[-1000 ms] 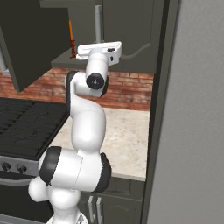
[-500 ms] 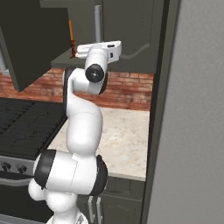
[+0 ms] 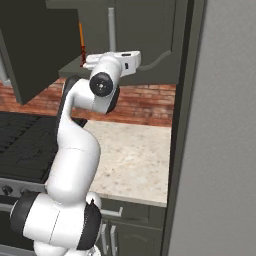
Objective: Get the candle and the beer from the cabinet and move them to the dining counter.
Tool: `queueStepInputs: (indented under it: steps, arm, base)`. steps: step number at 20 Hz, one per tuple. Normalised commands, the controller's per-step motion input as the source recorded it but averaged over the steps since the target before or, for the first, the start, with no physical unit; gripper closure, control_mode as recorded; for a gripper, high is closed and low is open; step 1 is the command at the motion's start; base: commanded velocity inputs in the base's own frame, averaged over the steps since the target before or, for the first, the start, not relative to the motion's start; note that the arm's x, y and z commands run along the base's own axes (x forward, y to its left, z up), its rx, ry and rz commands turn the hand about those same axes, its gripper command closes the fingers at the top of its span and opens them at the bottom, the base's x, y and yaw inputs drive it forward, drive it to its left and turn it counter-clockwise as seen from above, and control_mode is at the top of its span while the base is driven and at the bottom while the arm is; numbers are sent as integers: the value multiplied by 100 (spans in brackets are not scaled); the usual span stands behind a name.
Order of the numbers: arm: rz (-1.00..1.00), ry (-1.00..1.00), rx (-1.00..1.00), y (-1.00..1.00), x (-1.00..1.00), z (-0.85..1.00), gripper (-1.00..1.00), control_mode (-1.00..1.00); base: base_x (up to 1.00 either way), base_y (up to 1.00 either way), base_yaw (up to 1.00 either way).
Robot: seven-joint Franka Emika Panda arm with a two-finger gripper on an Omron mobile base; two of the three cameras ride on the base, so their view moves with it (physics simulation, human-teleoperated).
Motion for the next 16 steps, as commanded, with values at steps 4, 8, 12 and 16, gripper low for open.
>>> queueStepInputs:
  steps: [4,8,12,16]
  arm:
    - [-6,7,0,-62,-77,0,100,-100]
    - [-8,4,0,-78,-73,0,100,-100]
    - [-5,0,0,-86,-66,0,100,-100]
    - [-3,0,0,-16,-43,-9,-100,-100]
  base:
    - [0,0,0]
    - [0,0,0]
    - [0,0,0]
    - [0,0,0]
